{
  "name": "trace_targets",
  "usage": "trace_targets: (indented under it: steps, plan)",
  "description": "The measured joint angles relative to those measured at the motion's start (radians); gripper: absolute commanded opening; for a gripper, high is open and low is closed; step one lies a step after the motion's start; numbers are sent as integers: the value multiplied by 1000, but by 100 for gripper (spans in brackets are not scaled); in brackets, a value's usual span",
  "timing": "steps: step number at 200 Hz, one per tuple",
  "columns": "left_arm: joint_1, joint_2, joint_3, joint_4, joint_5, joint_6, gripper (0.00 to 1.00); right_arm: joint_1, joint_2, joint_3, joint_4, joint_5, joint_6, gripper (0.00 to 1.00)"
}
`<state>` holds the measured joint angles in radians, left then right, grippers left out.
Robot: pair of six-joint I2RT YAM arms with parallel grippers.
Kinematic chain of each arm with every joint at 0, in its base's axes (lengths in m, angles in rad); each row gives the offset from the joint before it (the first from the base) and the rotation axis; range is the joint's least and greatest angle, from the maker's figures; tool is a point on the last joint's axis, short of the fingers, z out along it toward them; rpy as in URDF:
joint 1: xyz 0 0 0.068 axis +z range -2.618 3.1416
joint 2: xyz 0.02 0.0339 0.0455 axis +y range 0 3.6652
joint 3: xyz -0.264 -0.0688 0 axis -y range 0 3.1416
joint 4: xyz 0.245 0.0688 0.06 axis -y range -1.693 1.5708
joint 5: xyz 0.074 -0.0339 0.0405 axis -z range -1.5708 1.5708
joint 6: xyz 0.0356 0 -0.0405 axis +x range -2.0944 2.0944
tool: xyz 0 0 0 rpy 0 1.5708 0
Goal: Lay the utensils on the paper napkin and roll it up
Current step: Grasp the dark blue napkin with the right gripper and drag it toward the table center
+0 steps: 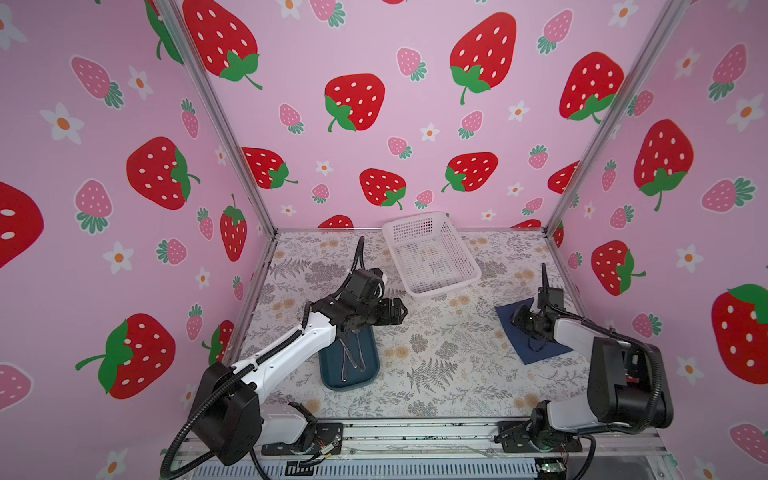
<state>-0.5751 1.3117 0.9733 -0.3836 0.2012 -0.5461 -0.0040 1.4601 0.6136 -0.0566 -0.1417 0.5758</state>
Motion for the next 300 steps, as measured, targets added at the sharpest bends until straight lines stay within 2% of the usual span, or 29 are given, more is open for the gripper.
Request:
trace_targets:
  steps: [36,82,131,155,177,198,224,268,300]
  plan:
    - [0,-45,3,13,-68,1,88,123,-32,-59,63,-42,17,49]
    - [0,-23,15,14,-90,1,88,399,-76,-135,162,-97,137,50]
    - [0,-12,32,12,-96,2,88,710,8,-74,210,-130,265,50]
    - [0,-12,46,9,-96,2,88,807,-11,-51,156,-88,300,51]
    - [0,-12,55,9,-95,2,88,789,-115,-60,105,-1,304,51]
    - [0,-11,59,8,-87,1,87,674,-201,-80,97,18,283,49]
    - [0,-5,69,5,-79,1,87,565,-206,-119,86,1,242,47]
    - [0,4,79,5,-77,-2,87,568,-145,-138,71,-98,205,48]
    - [0,4,79,5,-77,-5,87,598,-127,-159,120,-109,249,45]
